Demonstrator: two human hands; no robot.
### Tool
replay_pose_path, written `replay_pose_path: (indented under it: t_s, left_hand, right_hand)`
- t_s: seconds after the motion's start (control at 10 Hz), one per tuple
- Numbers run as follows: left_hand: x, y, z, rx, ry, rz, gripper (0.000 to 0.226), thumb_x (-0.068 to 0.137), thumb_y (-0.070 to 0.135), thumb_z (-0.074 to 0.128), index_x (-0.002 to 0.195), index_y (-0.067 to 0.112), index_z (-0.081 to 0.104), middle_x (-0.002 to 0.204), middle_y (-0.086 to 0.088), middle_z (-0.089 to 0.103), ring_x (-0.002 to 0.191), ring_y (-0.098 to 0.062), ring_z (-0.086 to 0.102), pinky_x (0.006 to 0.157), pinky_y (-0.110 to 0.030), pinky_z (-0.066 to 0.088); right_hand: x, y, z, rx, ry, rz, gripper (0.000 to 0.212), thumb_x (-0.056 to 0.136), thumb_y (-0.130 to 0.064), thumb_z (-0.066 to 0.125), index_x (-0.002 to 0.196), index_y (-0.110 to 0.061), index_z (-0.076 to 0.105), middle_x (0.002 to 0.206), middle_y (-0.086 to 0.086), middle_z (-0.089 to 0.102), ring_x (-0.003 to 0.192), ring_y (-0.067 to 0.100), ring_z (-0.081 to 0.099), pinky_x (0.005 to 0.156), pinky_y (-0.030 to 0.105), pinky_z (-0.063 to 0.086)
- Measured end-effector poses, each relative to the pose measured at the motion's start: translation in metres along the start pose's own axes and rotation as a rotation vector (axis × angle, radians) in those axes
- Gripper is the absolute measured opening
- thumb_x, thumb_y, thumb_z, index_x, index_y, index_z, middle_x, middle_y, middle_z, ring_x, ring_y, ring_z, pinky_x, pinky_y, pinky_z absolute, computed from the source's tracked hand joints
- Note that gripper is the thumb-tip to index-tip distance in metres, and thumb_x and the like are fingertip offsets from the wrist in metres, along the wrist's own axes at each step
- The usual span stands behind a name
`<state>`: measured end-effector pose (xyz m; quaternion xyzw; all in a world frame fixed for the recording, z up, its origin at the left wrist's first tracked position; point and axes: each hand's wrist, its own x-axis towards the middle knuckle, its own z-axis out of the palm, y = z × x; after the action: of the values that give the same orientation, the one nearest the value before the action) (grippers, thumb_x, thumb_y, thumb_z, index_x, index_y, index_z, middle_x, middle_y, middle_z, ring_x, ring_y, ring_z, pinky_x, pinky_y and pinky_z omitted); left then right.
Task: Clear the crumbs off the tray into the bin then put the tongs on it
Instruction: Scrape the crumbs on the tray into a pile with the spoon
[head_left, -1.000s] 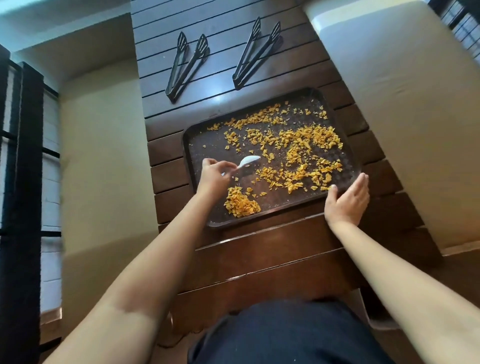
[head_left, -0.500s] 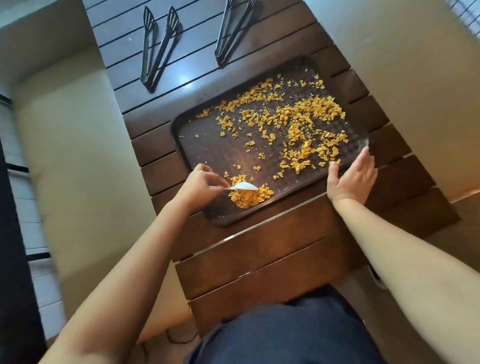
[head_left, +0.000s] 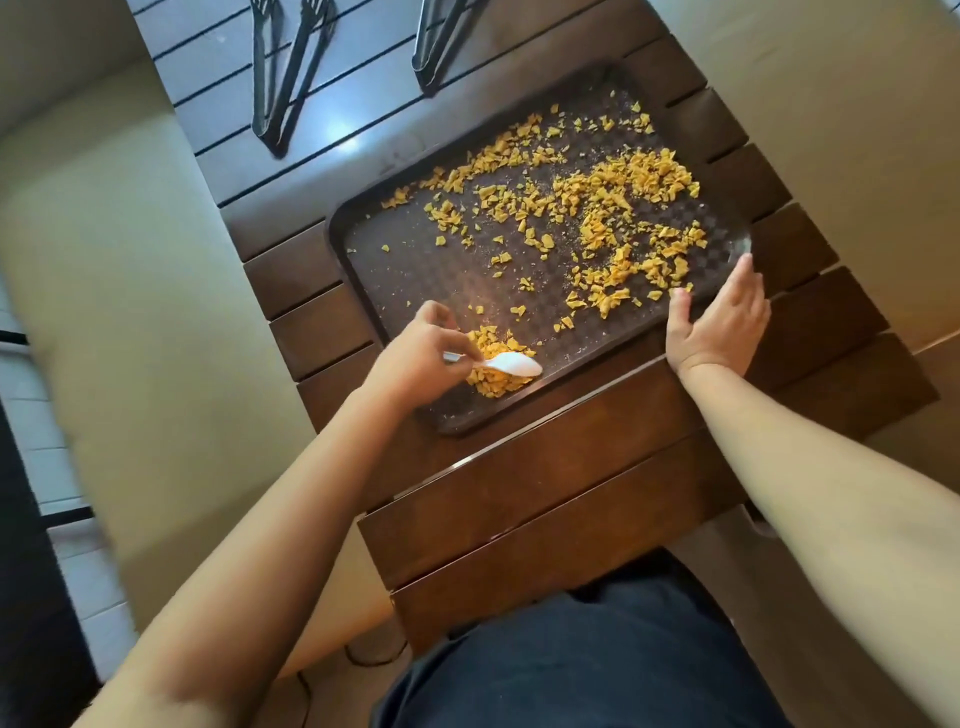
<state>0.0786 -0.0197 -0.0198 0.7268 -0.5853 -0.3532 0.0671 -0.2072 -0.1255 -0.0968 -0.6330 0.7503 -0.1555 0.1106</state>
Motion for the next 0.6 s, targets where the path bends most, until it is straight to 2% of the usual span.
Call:
replay_pose_path:
  t_s: [0.1,0.2,0.3,0.4,0.6]
  left_hand:
    - [-0.014,-0.021,-0.018,-0.005,-0.007,-0.052,0.009,0.082,0.025,0.069,0.090,0.027,0.074,0.117,0.002,0.040,0.106,-0.007,0.041,0.089,-0.028,0.045]
    - [-0.010,-0.025,-0.025,-0.141,0.101,-0.090,0.010,0.083,0.021,0.068,0.089,0.028,0.072,0.110,0.002,0.040,0.104,-0.009,0.040,0.089,-0.025,0.042]
    - [0.009,-0.020,-0.025,-0.272,0.305,-0.195,0.014,0.087,0.021,0.065,0.098,0.021,0.072,0.106,0.001,0.041,0.100,-0.010,0.041,0.090,-0.022,0.042]
    - [0.015,-0.018,-0.021,-0.240,0.302,-0.221,0.016,0.088,0.022,0.063,0.101,0.018,0.072,0.106,0.001,0.040,0.100,-0.009,0.039,0.088,-0.020,0.039]
    - [-0.006,-0.031,-0.024,-0.136,0.095,-0.175,0.010,0.085,0.020,0.065,0.092,0.022,0.073,0.106,0.001,0.043,0.098,-0.009,0.043,0.073,-0.015,0.040]
  right_hand:
    - [-0.001,0.000,0.001,-0.002,-0.002,0.004,0.080,0.085,-0.050,0.036,0.147,-0.004,0.016,0.150,0.017,0.026,0.140,0.030,0.021,0.114,0.042,0.013]
    - [-0.001,0.000,0.001,-0.003,0.000,0.004,0.079,0.085,-0.050,0.036,0.147,-0.004,0.016,0.150,0.017,0.027,0.140,0.030,0.021,0.114,0.042,0.013]
    - [0.000,0.001,0.002,-0.004,0.003,0.003,0.079,0.085,-0.050,0.036,0.147,-0.004,0.016,0.150,0.017,0.027,0.140,0.029,0.021,0.114,0.042,0.014]
    - [0.000,0.001,0.002,0.000,0.002,0.000,0.079,0.085,-0.049,0.037,0.147,-0.004,0.016,0.150,0.017,0.027,0.140,0.030,0.021,0.115,0.042,0.014]
    - [0.000,0.001,0.001,-0.005,0.007,-0.006,0.079,0.086,-0.049,0.036,0.147,-0.003,0.017,0.150,0.018,0.028,0.139,0.030,0.022,0.114,0.042,0.015]
